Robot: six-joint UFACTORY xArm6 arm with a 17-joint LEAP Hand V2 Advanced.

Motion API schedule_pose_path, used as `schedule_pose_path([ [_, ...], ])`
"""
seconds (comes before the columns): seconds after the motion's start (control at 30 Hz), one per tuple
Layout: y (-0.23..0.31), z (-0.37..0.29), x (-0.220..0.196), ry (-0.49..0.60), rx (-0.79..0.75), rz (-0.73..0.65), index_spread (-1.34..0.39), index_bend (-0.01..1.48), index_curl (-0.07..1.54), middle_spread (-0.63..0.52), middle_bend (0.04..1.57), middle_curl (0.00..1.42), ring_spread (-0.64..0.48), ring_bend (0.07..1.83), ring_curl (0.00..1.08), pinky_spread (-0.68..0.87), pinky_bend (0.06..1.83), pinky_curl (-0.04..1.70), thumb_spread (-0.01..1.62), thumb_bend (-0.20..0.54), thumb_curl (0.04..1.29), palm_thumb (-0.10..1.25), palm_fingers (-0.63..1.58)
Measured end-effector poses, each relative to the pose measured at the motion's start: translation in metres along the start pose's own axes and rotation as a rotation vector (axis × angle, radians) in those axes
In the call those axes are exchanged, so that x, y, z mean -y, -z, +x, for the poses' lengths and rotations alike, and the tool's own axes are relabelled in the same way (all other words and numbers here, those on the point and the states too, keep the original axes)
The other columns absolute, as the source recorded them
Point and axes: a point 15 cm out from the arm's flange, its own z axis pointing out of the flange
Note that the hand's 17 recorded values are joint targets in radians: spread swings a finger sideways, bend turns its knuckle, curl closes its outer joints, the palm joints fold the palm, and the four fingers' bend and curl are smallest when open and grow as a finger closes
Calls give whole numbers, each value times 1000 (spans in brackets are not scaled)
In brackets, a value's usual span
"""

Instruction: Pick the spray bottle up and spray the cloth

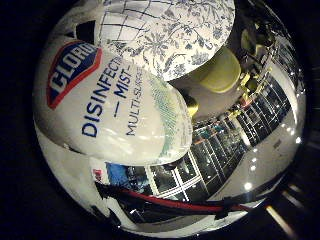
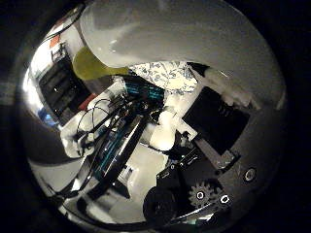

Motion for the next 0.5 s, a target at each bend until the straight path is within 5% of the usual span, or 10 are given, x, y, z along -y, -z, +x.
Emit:
schedule_pose_path([
  [0.5,-14,-2,31,-29,6,-81,-194,1163,639,-85,1328,573,-162,1443,559,-238,1050,1121,993,-15,672,1045,1227],
])
